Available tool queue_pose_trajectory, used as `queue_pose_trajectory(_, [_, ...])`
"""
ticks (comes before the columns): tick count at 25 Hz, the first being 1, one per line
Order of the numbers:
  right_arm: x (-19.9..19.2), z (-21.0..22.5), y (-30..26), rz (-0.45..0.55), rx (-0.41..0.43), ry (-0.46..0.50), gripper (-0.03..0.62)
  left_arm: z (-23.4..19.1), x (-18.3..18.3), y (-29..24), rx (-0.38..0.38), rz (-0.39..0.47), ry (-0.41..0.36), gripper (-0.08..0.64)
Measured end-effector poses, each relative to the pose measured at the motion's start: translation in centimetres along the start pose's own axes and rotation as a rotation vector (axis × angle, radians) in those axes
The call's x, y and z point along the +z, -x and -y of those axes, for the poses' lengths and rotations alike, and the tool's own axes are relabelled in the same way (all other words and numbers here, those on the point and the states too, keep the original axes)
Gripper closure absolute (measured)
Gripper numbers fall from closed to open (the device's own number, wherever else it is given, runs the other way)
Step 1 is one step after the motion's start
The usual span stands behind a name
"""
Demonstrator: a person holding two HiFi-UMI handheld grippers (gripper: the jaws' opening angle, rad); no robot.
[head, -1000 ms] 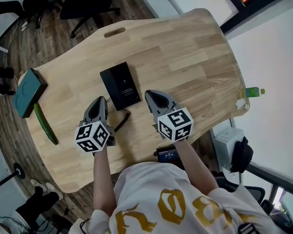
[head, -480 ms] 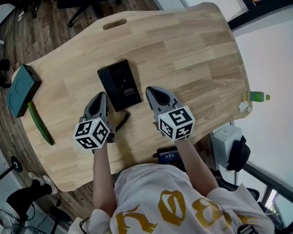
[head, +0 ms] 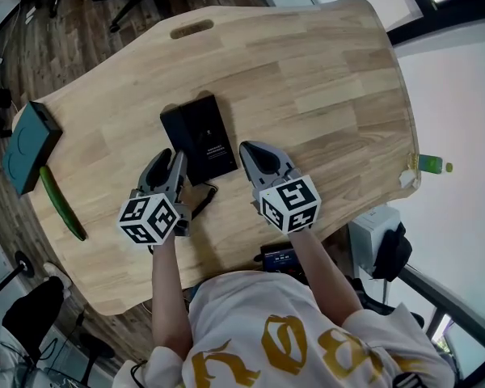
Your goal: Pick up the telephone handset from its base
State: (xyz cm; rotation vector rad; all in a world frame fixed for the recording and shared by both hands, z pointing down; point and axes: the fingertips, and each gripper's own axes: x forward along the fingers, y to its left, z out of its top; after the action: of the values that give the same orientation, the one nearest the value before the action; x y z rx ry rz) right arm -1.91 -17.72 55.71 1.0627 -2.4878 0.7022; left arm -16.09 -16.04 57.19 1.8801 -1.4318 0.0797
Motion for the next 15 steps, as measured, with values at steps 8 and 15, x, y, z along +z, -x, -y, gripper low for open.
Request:
queue_pose_trajectory(8, [-0.4, 0.3, -0.4, -0.014, 0.003, -0.001, 0.587, 0.5, -0.5, -1.3, -0.063, -0.016, 0.019, 0.37])
queue_pose_trajectory(15, [-0.9, 0.6, -0.4, -0.029, -0.006, -0.004, 0.586, 0.3, -1.1, -2.1, -0.068, -0.066, 0.006, 0.389])
